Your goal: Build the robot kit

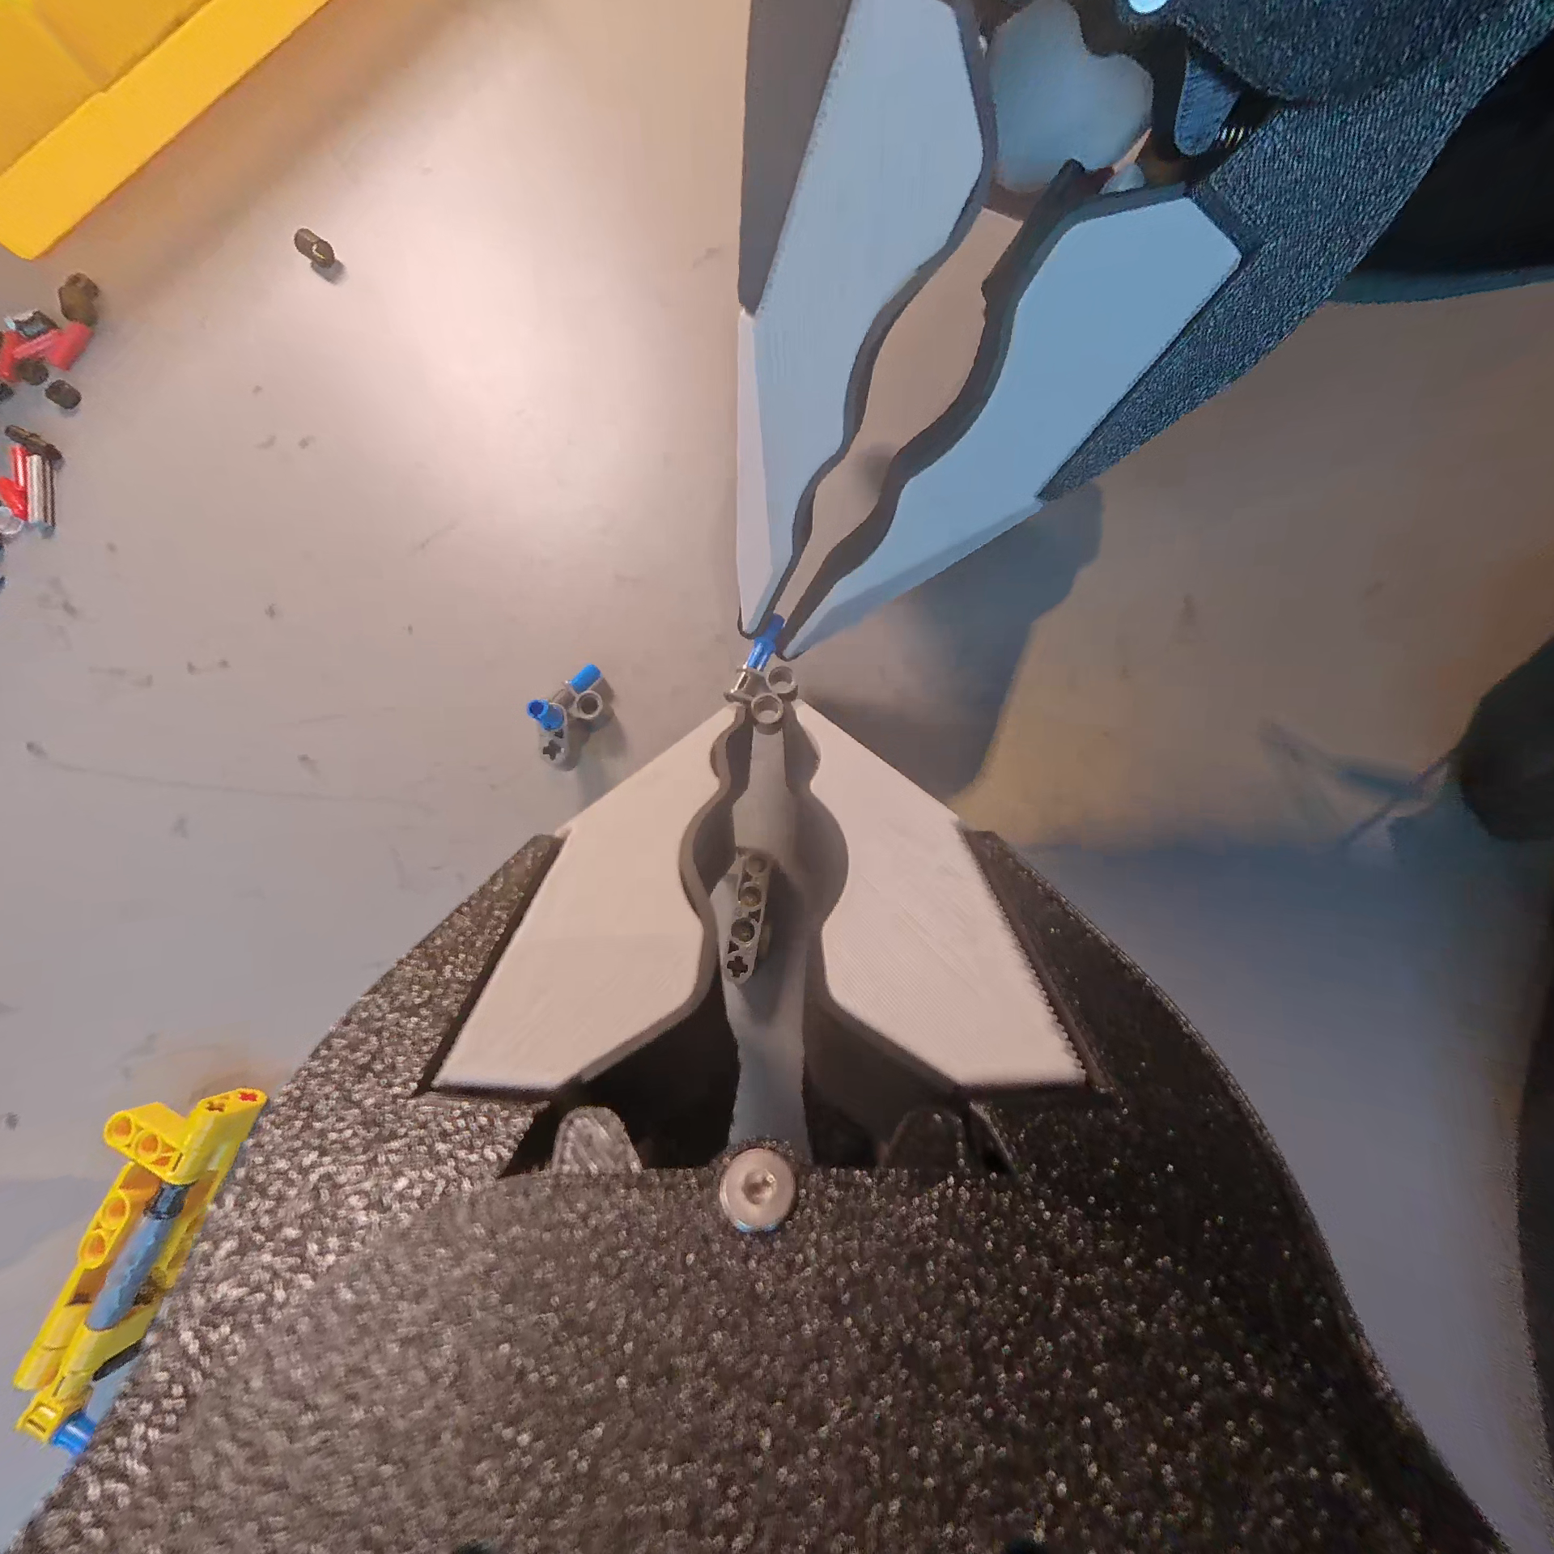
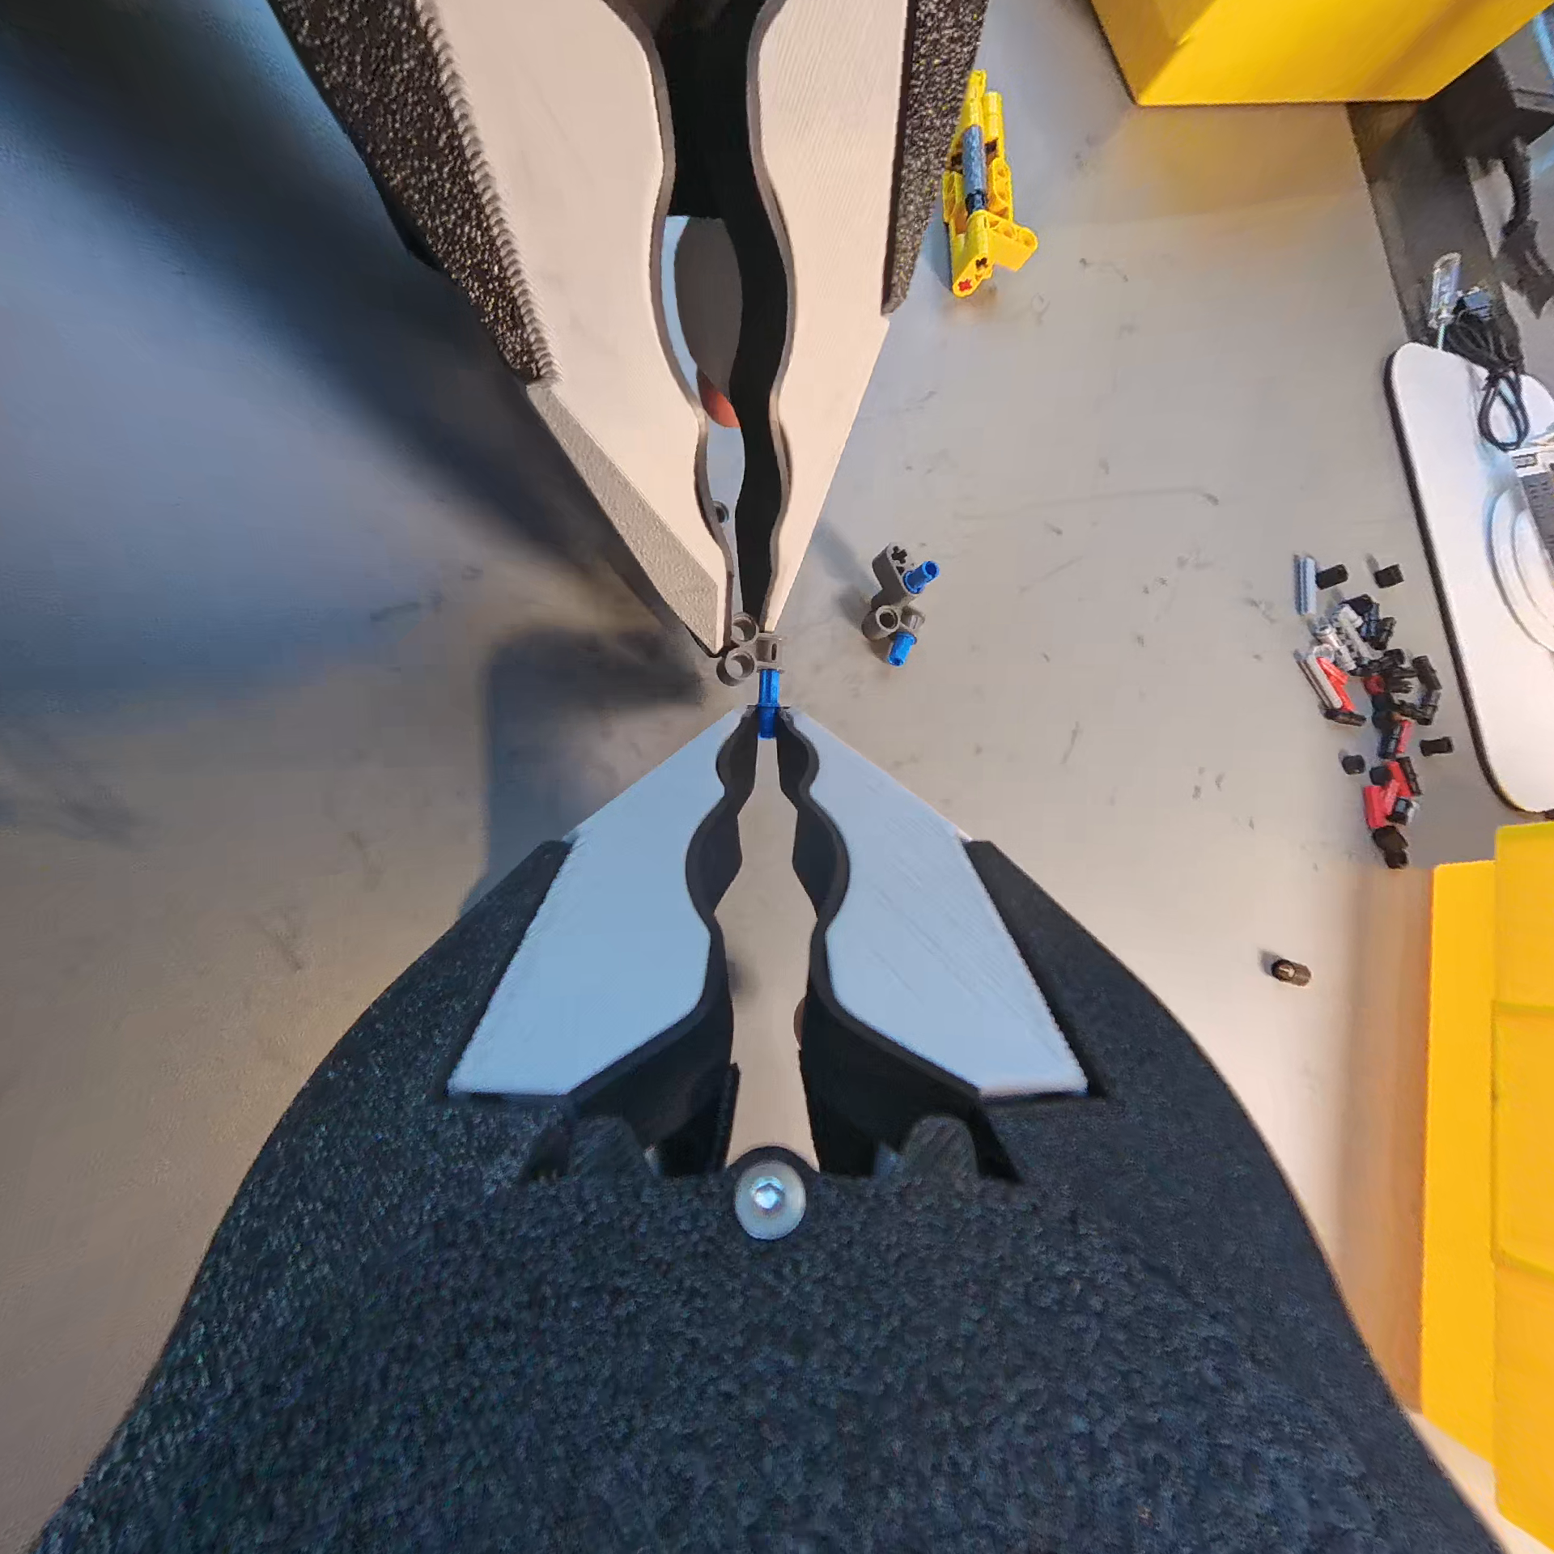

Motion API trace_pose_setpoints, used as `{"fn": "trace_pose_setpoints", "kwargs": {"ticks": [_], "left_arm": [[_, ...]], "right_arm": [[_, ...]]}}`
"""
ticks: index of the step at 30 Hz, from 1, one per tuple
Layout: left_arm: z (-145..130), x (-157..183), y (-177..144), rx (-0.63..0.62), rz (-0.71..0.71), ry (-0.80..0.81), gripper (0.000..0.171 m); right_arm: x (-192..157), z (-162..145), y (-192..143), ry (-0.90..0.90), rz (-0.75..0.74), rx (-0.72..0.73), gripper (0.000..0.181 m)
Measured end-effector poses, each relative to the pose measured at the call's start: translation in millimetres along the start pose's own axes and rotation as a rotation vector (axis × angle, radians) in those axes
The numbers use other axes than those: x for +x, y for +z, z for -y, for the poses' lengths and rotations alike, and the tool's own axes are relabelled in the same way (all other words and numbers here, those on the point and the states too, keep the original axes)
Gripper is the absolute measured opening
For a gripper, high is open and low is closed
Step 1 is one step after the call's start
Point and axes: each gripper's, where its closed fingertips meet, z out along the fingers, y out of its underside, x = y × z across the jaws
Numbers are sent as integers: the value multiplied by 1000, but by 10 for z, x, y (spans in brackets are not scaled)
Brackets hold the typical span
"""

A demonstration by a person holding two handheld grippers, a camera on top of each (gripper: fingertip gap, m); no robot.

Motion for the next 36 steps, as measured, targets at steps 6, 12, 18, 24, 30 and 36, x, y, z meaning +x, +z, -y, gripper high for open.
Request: {"fn": "trace_pose_setpoints", "kwargs": {"ticks": [6,12,18,24,30,36], "left_arm": [[-7,20,0,19,-32,-37,5],[7,53,-19,45,-48,-30,5],[-26,56,20,-5,1,47,5],[-90,109,59,-26,-52,23,6],[58,82,-101,92,-99,-44,16],[253,161,-247,245,-302,-247,8]], "right_arm": [[-20,1,12,56,43,40,3],[-42,7,11,51,60,29,3],[-64,-33,27,30,72,-20,3],[-115,-48,14,57,121,-9,3],[-65,21,-128,78,145,85,3],[-77,313,-259,8,111,242,4]]}}
